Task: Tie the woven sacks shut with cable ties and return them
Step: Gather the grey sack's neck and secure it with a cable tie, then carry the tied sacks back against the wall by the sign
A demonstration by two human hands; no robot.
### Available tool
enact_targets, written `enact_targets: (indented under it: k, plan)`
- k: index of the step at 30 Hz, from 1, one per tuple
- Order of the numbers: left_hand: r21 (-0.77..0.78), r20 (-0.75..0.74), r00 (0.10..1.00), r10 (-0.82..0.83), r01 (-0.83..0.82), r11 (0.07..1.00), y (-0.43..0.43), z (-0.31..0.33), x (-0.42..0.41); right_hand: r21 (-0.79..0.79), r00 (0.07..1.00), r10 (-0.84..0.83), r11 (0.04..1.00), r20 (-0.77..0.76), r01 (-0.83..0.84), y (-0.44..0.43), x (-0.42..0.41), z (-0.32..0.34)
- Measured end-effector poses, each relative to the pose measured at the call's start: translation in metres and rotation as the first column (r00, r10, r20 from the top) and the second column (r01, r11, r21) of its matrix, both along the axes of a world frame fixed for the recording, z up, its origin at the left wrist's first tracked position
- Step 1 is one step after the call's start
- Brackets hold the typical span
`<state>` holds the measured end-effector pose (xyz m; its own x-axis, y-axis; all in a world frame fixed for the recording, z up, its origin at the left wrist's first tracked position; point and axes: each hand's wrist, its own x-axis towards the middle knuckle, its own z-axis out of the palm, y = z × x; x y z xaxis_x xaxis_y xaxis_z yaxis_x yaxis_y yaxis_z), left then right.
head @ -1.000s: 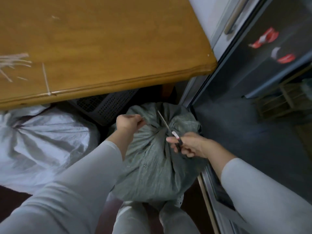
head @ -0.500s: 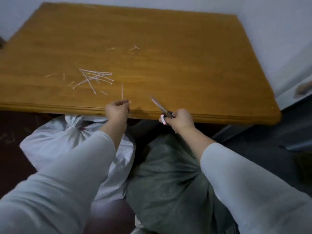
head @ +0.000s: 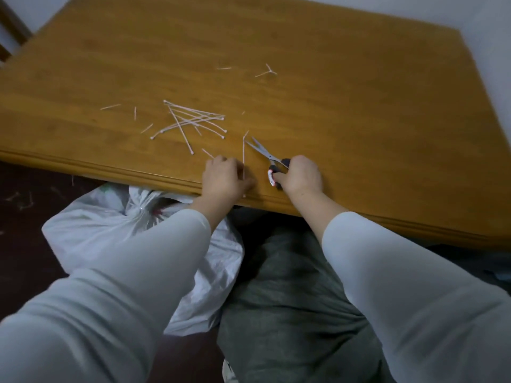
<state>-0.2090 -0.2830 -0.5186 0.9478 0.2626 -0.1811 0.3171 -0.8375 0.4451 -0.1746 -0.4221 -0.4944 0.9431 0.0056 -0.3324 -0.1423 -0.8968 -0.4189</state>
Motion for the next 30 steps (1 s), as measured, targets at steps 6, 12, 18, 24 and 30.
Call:
enact_targets:
  k: [6,12,18,24,30]
  plan:
    - [0.069,0.092,0.996,0.012,-0.018,0.997,0.029,-0.002,0.013,0.000,0.996,-0.037,0.999,0.082,0.037,0.016,0.010,-0.007]
    - [0.054,0.129,0.990,0.065,-0.073,0.996,0.030,0.001,0.017,-0.089,0.993,0.041,0.995,0.111,-0.031,0.018,0.011,-0.008]
    - [-0.023,0.386,0.921,-0.055,0.069,0.997,-0.032,0.002,-0.018,0.017,0.955,0.084,0.996,0.283,-0.093,-0.021,-0.026,-0.004]
    - [-0.108,0.276,0.930,-0.243,0.281,0.953,-0.115,-0.008,-0.082,0.068,0.952,-0.137,0.990,0.273,0.123,-0.110,-0.111,-0.016]
    - [-0.182,-0.063,0.931,-0.359,0.343,0.921,-0.181,-0.034,-0.145,0.011,0.972,-0.212,0.977,0.098,0.212,-0.217,-0.208,-0.056]
